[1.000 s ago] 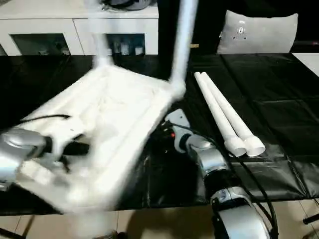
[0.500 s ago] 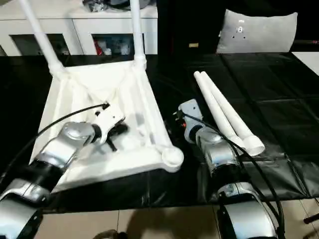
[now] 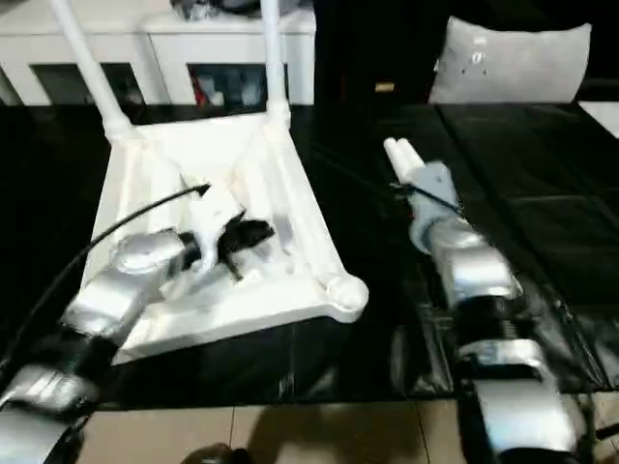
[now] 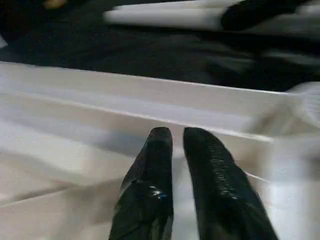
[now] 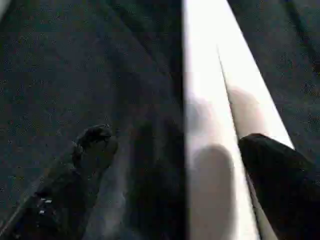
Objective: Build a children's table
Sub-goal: Rotate table base, then pick table leg
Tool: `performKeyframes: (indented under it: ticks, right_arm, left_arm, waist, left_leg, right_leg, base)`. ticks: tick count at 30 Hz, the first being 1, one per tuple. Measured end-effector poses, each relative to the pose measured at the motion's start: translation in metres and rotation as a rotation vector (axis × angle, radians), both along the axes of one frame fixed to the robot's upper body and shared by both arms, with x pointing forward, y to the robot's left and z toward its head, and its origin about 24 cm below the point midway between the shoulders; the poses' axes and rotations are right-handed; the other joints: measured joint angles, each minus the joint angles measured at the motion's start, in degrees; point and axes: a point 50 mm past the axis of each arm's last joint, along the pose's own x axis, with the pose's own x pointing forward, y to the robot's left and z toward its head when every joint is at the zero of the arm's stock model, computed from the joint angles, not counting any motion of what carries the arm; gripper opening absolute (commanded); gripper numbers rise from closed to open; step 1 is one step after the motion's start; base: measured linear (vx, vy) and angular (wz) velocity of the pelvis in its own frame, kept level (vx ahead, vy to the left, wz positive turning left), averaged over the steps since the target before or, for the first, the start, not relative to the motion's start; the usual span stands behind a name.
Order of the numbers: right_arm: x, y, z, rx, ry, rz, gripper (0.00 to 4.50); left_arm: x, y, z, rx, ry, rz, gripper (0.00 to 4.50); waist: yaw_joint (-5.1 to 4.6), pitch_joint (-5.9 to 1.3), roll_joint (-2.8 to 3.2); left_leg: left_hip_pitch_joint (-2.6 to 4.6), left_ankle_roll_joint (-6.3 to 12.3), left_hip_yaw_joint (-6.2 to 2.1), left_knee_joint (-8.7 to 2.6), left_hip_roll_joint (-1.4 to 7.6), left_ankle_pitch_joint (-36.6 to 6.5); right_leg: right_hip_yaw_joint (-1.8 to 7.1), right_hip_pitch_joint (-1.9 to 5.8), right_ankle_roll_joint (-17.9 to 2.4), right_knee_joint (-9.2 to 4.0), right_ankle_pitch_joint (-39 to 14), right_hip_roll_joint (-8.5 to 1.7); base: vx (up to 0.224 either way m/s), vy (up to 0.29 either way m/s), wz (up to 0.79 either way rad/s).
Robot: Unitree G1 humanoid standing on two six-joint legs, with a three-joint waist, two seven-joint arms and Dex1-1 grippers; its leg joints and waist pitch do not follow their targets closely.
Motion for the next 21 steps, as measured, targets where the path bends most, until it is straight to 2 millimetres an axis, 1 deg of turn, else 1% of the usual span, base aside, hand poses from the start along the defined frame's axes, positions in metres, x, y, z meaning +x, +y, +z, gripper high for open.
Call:
performKeyframes:
  ticks: [2,4,6,8,10,14,15,17,18,19,21]
  right_arm:
    - [-0.003,-0.008,0.001,0.000,0.045,-0.023,4.50]
    - [-0.004,-0.009,0.001,0.012,0.085,-0.039,4.50]
    - [-0.007,-0.007,-0.002,0.029,0.135,-0.047,4.50]
    - [-0.009,-0.006,-0.004,0.047,0.172,-0.042,4.50]
    - [-0.011,-0.004,-0.007,0.078,0.213,-0.037,4.50]
    - [-0.014,0.002,-0.006,0.157,0.257,-0.008,4.50]
    - [-0.015,0.003,-0.006,0.168,0.266,-0.004,4.32]
    - [-0.017,0.005,-0.006,0.201,0.289,0.007,4.32]
    - [-0.018,0.008,-0.005,0.219,0.303,0.019,4.21]
    - [-0.018,0.010,-0.005,0.231,0.310,0.028,4.14]
    - [-0.019,0.014,-0.005,0.240,0.317,0.040,4.14]
  left_arm:
    - [-0.010,0.000,0.001,0.010,0.023,-0.060,0.97]
    - [-0.018,-0.002,0.004,0.004,0.051,-0.109,1.21]
    - [-0.025,-0.006,0.008,-0.006,0.068,-0.152,1.29]
    - [-0.026,-0.008,0.011,-0.010,0.072,-0.165,1.40]
    - [-0.027,-0.007,0.012,-0.004,0.075,-0.166,1.63]
    - [-0.028,-0.006,0.012,0.008,0.091,-0.158,1.76]
    - [-0.028,-0.006,0.013,0.008,0.088,-0.160,2.05]
    - [-0.029,-0.007,0.014,0.011,0.092,-0.160,2.05]
    - [-0.029,-0.007,0.015,0.012,0.091,-0.161,2.10]
    - [-0.030,-0.007,0.016,0.013,0.094,-0.161,2.19]
    - [-0.030,-0.009,0.017,0.014,0.089,-0.164,2.41]
  waist:
    - [-0.05,0.00,0.00]
    - [-0.31,0.00,0.00]
    - [-0.45,0.00,0.01]
    - [-0.45,0.00,0.01]
    - [-0.54,0.00,0.01]
    - [-0.54,0.00,0.01]
    - [-0.54,0.00,0.01]
    - [-0.54,0.00,0.00]
    - [-0.52,0.00,0.01]
    - [-0.52,0.00,0.01]
    - [-0.51,0.00,0.01]
  left_leg:
    - [0.02,0.00,0.01,0.00,0.00,0.00]
    - [0.05,-0.02,0.02,0.00,0.01,0.01]
    - [0.06,-0.04,0.02,0.00,0.01,0.03]
    - [0.08,-0.07,0.02,0.00,0.01,0.04]
    - [0.11,-0.08,0.02,0.00,0.01,0.05]
    - [0.12,-0.10,0.02,0.00,0.01,0.06]
    - [0.12,-0.10,0.02,0.00,0.01,0.06]
    - [0.12,-0.11,0.02,0.00,0.01,0.06]
    - [0.12,-0.11,0.02,0.00,0.01,0.07]
    - [0.12,-0.12,0.02,0.00,0.01,0.07]
    - [0.12,-0.14,0.02,0.00,0.01,0.08]
  right_leg:
    - [0.00,0.00,0.00,0.00,0.00,0.00]
    - [0.02,0.00,0.00,0.06,0.00,0.01]
    - [0.02,0.00,0.00,0.09,0.00,0.01]
    - [0.03,0.00,0.00,0.12,0.00,0.01]
    - [0.03,0.00,0.00,0.16,0.00,0.01]
    - [0.04,0.00,0.01,0.19,-0.01,0.01]
    - [0.04,0.00,0.01,0.19,-0.01,0.01]
    - [0.04,0.00,0.01,0.20,-0.01,0.01]
    - [0.04,0.00,0.01,0.20,-0.01,0.01]
    - [0.04,0.00,0.01,0.21,-0.01,0.01]
    - [0.04,0.00,0.01,0.22,-0.01,0.01]
  base:
    - [0.000,0.000,0.00]
    - [0.000,0.000,0.00]
    - [0.000,0.000,0.00]
    - [0.000,0.000,0.00]
    - [0.000,0.000,0.00]
    - [0.000,0.000,0.00]
    - [0.000,0.000,0.00]
    - [0.000,0.000,0.00]
    - [0.000,0.000,0.00]
    - [0.000,0.000,0.00]
    - [0.000,0.000,0.00]
